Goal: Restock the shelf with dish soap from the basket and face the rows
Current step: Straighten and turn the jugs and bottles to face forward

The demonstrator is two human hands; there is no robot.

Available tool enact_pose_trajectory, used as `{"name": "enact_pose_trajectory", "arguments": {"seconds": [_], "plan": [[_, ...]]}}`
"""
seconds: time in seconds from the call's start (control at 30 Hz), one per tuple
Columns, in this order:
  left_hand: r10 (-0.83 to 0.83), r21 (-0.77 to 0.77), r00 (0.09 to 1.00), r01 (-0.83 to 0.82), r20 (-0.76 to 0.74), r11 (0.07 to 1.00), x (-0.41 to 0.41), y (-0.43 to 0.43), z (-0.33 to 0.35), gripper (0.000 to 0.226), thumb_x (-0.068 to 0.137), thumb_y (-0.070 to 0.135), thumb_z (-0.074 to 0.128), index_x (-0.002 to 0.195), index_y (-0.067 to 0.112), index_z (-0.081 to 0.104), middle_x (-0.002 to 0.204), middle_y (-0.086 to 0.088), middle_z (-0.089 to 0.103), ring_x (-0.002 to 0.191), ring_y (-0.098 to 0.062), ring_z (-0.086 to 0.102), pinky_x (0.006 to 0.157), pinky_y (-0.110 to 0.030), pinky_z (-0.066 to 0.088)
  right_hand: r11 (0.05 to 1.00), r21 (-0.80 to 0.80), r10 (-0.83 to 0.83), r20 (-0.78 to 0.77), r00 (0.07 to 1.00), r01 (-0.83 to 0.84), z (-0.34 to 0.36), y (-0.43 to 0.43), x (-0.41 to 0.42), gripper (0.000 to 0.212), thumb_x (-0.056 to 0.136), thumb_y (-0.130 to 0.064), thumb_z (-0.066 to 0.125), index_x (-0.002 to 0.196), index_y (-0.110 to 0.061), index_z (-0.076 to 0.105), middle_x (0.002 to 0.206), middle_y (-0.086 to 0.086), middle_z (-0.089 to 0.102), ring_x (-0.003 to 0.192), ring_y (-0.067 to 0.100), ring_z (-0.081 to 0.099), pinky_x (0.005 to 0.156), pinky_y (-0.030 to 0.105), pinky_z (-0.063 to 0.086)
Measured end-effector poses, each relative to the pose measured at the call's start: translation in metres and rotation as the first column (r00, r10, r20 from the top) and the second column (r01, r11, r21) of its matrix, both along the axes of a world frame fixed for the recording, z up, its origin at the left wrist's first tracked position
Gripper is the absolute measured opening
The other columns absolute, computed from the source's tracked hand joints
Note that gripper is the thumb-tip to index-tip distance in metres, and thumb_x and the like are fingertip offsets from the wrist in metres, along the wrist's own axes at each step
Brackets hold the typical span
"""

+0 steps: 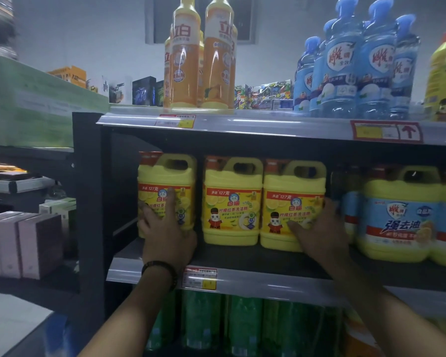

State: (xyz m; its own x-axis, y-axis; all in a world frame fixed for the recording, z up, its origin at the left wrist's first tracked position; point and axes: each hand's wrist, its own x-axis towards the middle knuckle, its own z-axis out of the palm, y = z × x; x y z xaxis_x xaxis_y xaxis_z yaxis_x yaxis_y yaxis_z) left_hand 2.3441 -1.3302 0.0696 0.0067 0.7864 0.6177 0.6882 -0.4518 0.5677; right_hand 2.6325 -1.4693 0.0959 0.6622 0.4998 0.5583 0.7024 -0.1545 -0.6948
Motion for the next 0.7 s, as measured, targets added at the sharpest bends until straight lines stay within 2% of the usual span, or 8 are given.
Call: {"name": "enact_pose_trajectory", "arguments": {"seconds": [0.17,0.33,0.53,0.6,0.7], "plan": [[-0.018,0.001,0.999,0.018,0.027,1.000,-0.001,-0.001,0.000,0.116,0.077,0.037,0.076,0.158,0.054,-0.006,0.166,-0.019,0.003,0.142,-0.049,0.020,0.102,-0.063,0.046,1.000,-0.014,0.024,0.056,0.998,-0.023,-0.001,0.011,-0.017,0.093,0.081,-0.045,0.090,0.150,-0.021,0.031,0.143,0.012,0.060,0.130,0.037,0.059,0.104,0.053,0.052],[-0.032,0.004,0.998,0.032,0.053,0.999,-0.004,0.004,-0.002,0.108,0.080,0.052,0.077,0.157,0.055,0.001,0.165,-0.020,0.008,0.144,-0.050,0.019,0.104,-0.066,0.046,0.999,-0.016,0.031,0.056,0.998,-0.030,-0.002,0.011,-0.020,0.095,0.084,-0.046,0.088,0.154,-0.021,0.029,0.146,0.011,0.058,0.133,0.037,0.058,0.106,0.054,0.051],[-0.016,-0.019,0.998,0.017,0.065,1.000,-0.002,0.004,0.001,0.104,0.080,0.052,0.081,0.156,0.055,0.009,0.163,-0.020,0.010,0.144,-0.053,0.020,0.106,-0.067,0.044,0.992,-0.067,0.108,0.029,0.994,-0.106,0.003,0.004,-0.017,0.096,0.088,-0.041,0.085,0.159,-0.021,0.024,0.151,0.011,0.056,0.135,0.036,0.056,0.108,0.052,0.050],[-0.005,-0.027,0.998,0.007,0.062,1.000,-0.002,0.002,0.002,0.103,0.081,0.051,0.081,0.156,0.053,0.010,0.163,-0.021,0.011,0.145,-0.052,0.019,0.107,-0.066,0.042,0.981,-0.107,0.164,-0.009,0.986,-0.164,0.008,-0.004,-0.018,0.087,0.096,-0.040,0.077,0.161,-0.019,0.024,0.151,0.010,0.056,0.134,0.035,0.057,0.107,0.047,0.049],[-0.014,-0.049,0.998,0.017,0.059,0.999,-0.002,-0.001,0.004,0.103,0.081,0.050,0.081,0.156,0.053,0.011,0.163,-0.022,0.010,0.145,-0.052,0.018,0.107,-0.067,0.042,0.982,-0.095,0.165,-0.011,0.986,-0.165,0.012,-0.025,-0.021,0.068,0.103,-0.043,0.067,0.156,-0.014,0.036,0.145,0.011,0.063,0.128,0.032,0.063,0.099,0.040,0.052]]}}
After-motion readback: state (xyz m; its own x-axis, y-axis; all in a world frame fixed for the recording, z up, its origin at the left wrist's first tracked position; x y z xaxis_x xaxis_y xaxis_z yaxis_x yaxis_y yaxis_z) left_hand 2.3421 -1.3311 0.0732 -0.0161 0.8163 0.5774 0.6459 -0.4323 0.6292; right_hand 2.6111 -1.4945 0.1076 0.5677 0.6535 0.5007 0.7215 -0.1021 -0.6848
